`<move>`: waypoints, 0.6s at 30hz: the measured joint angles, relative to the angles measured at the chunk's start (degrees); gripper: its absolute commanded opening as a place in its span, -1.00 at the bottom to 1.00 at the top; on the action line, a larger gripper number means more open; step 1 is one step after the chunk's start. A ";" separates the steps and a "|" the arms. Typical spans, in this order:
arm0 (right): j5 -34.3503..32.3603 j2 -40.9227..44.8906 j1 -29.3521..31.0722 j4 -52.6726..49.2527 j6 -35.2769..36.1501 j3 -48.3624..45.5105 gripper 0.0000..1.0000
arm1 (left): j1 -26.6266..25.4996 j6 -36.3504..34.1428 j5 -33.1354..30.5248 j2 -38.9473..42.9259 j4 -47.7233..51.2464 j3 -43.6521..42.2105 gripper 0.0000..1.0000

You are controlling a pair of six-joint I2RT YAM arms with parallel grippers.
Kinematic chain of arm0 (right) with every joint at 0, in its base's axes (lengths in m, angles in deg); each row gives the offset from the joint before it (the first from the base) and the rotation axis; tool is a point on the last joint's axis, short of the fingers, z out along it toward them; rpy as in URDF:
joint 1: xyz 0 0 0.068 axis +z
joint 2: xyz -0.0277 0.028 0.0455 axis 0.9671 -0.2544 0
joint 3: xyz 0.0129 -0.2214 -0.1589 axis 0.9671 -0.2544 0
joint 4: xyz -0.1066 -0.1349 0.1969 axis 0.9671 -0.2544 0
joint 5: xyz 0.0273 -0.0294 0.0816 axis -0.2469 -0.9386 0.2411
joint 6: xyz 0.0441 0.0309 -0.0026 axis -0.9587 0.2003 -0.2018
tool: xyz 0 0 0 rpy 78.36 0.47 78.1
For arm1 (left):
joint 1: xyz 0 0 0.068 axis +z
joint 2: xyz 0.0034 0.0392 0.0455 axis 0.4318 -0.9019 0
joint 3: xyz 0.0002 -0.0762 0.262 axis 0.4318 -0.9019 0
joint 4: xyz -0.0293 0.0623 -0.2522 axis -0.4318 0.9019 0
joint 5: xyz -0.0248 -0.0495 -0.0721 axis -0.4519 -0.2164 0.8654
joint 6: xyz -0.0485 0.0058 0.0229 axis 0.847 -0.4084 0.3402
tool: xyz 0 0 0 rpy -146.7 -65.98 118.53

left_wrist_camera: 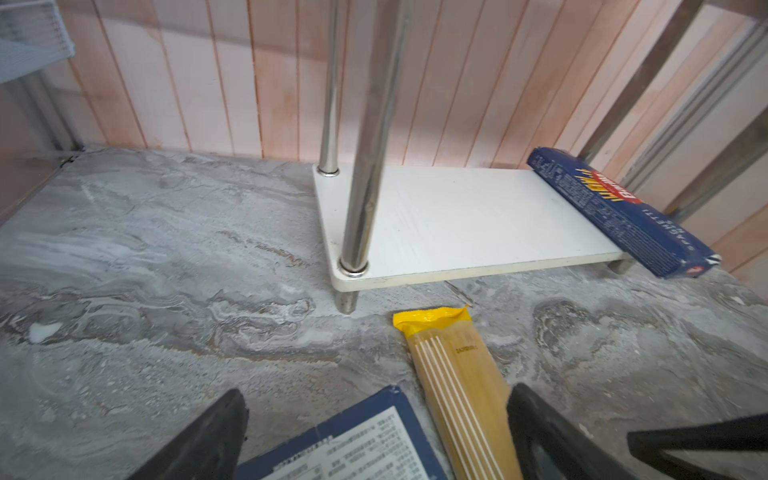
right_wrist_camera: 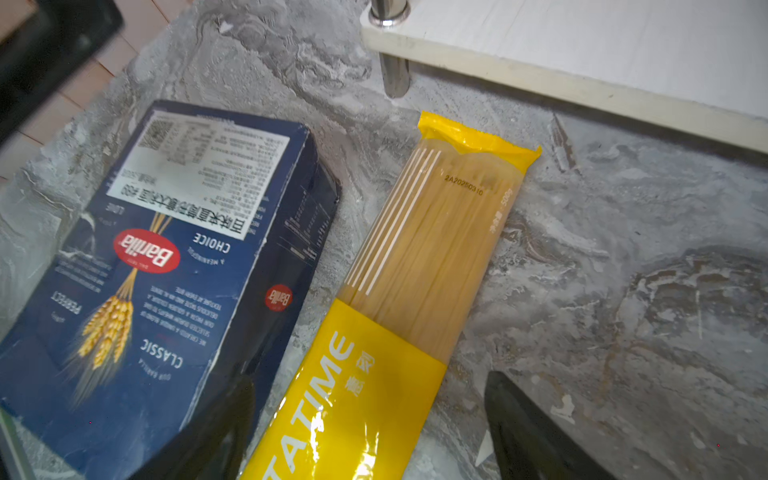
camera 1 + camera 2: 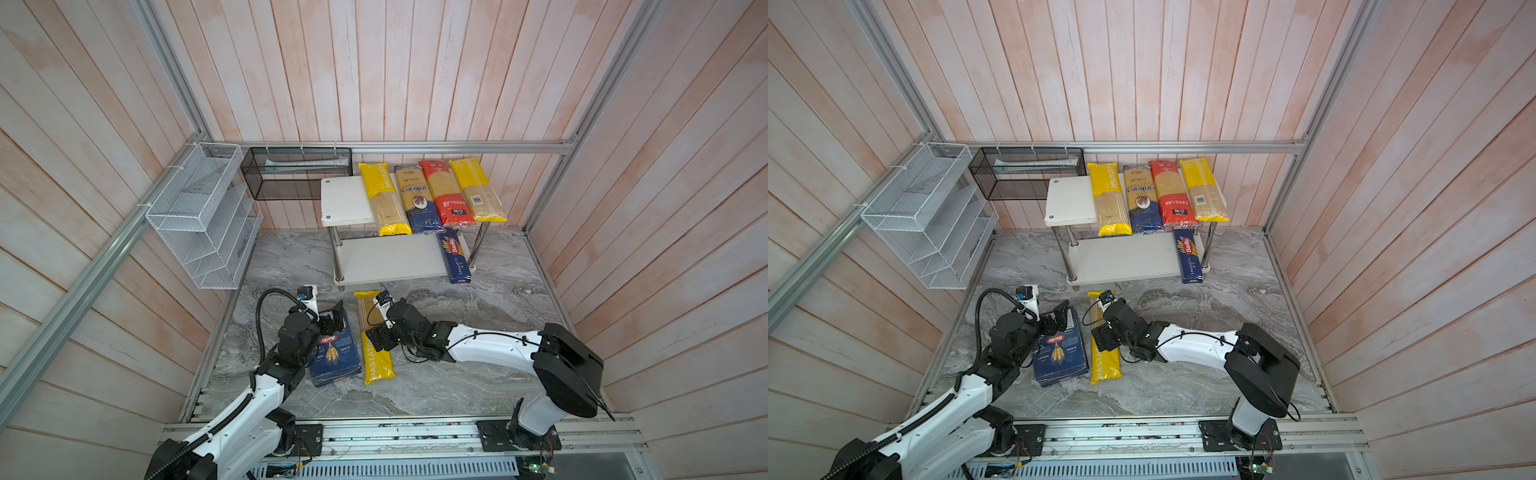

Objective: Place and organize the pasta boxes and bags onto the shelf
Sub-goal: 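Move the right gripper down over the yellow Pastatime spaghetti bag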

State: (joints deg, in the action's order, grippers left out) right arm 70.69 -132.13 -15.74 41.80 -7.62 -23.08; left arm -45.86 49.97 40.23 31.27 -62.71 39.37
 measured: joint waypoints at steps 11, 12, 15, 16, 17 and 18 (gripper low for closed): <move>-0.85 -9.77 0.76 -4.94 0.37 6.54 0.80 | 0.63 -0.11 2.34 1.31 0.63 0.00 0.99; -1.14 -10.21 0.76 -5.44 0.37 6.95 0.81 | 0.63 -0.11 2.51 1.31 0.63 0.00 0.99; -2.21 -10.93 0.76 -6.86 0.35 7.41 0.81 | 0.63 -0.11 2.78 1.31 0.63 0.00 0.99; -2.58 -11.06 0.76 -7.23 0.33 7.43 0.81 | 0.63 -0.11 2.82 1.31 0.63 0.00 0.99; -2.97 -11.17 0.76 -7.43 0.31 7.43 0.81 | 0.63 -0.11 2.93 1.31 0.63 0.00 0.99; -3.43 -11.32 0.76 -7.56 0.17 7.48 0.81 | 0.63 -0.11 2.97 1.31 0.63 0.00 0.99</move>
State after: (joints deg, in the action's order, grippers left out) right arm 67.26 -143.45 -14.97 34.24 -7.44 -15.61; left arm -45.22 49.86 43.20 32.58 -62.08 39.37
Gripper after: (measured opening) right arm 0.904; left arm 0.995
